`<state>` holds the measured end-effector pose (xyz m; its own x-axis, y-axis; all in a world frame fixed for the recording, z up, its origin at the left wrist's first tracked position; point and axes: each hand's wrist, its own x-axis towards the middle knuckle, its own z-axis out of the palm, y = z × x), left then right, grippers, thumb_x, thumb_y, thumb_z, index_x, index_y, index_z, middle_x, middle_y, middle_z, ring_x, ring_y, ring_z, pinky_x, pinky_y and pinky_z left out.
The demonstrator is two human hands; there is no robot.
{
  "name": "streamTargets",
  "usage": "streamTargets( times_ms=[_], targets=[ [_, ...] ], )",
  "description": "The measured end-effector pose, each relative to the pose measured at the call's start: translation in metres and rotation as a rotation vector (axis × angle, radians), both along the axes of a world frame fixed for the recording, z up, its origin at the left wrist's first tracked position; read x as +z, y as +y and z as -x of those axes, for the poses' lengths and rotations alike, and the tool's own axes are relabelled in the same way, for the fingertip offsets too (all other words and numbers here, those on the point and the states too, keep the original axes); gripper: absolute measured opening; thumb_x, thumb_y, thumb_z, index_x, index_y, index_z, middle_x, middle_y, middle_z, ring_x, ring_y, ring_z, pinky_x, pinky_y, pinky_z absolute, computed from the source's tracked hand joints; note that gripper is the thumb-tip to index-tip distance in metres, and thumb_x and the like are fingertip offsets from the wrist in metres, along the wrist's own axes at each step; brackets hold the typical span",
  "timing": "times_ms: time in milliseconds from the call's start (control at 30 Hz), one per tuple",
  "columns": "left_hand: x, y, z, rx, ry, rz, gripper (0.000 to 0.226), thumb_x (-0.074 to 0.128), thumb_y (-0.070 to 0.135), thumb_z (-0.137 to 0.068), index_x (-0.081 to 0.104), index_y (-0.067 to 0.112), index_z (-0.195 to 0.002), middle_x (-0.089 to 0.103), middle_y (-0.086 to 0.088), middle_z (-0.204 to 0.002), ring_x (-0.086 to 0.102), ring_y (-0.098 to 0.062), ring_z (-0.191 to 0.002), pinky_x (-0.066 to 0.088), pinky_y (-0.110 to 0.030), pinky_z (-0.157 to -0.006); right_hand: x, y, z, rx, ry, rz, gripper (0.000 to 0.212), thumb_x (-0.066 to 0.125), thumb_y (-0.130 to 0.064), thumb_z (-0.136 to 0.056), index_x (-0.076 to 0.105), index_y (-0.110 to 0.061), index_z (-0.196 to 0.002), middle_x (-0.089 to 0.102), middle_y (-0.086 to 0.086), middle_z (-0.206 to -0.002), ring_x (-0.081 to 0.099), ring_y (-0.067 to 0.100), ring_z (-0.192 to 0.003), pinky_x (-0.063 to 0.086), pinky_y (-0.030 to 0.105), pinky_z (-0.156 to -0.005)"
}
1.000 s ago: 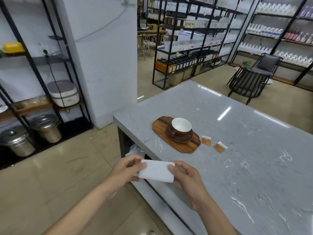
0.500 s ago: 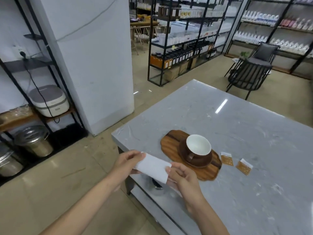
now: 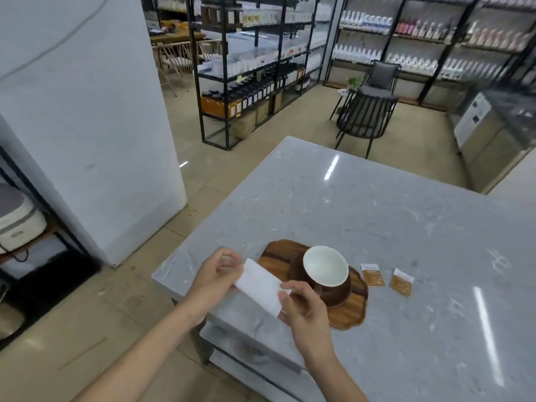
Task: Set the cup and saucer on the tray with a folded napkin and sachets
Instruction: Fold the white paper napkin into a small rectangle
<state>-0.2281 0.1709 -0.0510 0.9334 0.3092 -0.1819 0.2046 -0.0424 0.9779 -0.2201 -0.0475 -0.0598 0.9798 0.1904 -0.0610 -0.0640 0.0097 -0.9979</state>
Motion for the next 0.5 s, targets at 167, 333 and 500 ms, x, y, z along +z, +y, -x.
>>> streamTargets(
  times_ms=[167,333,500],
  targets=[
    [-0.005,0.007,-0.047,-0.218,-0.098,-0.287,0.019,0.066,0.018,-0.094,0.073,0.036,-0.092,0.07,0.013,-0.107,0.065,-0.01,-0.095,0.054,-0.026,-0.08,-0.008,0.016,-0.005,-0.223,-0.143,0.227,0.011,0.071,-0.016,-0.094,0.075,-0.026,-0.096,0.068,-0.008,-0.105,0.067,0.01,-0.098,0.063,0.038,-0.078],
    [-0.008,0.014,-0.091,-0.414,-0.114,-0.246,0.026,0.078,0.014,-0.086,0.075,0.036,-0.099,0.072,0.006,-0.115,0.069,-0.007,-0.097,0.054,-0.019,-0.082,-0.012,0.04,-0.01,-0.376,-0.204,0.325,0.024,0.077,-0.012,-0.087,0.071,-0.035,-0.093,0.061,-0.002,-0.112,0.067,-0.005,-0.088,0.052,0.006,-0.071],
    [-0.02,0.013,-0.127,-0.566,-0.101,-0.309,0.026,0.077,0.008,-0.086,0.078,0.019,-0.11,0.07,-0.006,-0.117,0.069,-0.018,-0.106,0.056,-0.035,-0.095,-0.021,0.058,-0.015,-0.474,-0.152,0.416,0.022,0.081,-0.019,-0.085,0.074,-0.018,-0.106,0.056,-0.002,-0.117,0.064,0.0,-0.092,0.052,0.008,-0.074]
  ],
)
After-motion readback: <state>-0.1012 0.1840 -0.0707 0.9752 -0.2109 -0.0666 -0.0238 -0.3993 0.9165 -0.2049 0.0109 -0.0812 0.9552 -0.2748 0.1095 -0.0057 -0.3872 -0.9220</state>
